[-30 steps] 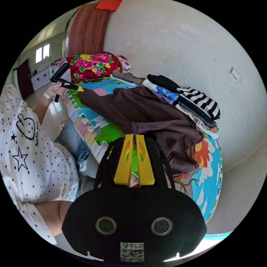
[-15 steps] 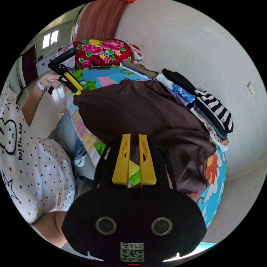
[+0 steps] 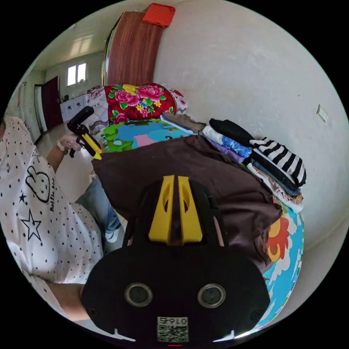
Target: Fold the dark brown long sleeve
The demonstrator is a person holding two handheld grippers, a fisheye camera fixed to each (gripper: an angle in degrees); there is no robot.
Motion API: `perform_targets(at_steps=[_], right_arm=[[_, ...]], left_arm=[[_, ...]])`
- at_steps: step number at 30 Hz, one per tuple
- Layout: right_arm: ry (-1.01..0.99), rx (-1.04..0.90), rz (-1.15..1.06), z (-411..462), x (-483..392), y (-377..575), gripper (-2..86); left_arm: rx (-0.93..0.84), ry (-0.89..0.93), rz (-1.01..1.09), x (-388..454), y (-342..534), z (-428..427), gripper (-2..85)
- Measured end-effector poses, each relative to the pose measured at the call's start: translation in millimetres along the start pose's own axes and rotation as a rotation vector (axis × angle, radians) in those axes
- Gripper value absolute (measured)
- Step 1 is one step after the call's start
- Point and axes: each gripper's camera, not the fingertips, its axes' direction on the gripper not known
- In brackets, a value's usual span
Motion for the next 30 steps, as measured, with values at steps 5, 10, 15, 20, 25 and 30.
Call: perform_targets(at_steps=[5, 10, 15, 20, 25, 30], right_arm=[[-0.011, -0.035, -0.227, 131, -28, -167, 11.3], [-0.021, -0.26, -0.101, 326, -27, -264, 10.2], [0.103, -0.64, -0.1, 474, -35, -272, 4.1], [0.419, -0.595, -0.32, 528, -101, -270, 0.3], [0.41, -0.534, -0.271, 544, -106, -258, 0.0], [0.026, -0.309, 0.076, 462, -41, -219, 1.3]], left_arm=[[0.034, -0.006, 0.028, 6, 13, 3, -0.8], [0.12, 0.036, 0.019, -1, 26, -7, -0.8], [0.192, 0.049, 0.015, -5, 37, -13, -0.8], [0.225, -0.035, -0.095, -22, 34, -20, -0.9], [0.27, -0.086, -0.234, -39, 37, -32, -0.9], [0.291, -0.042, -0.325, -47, 60, -36, -1.0]])
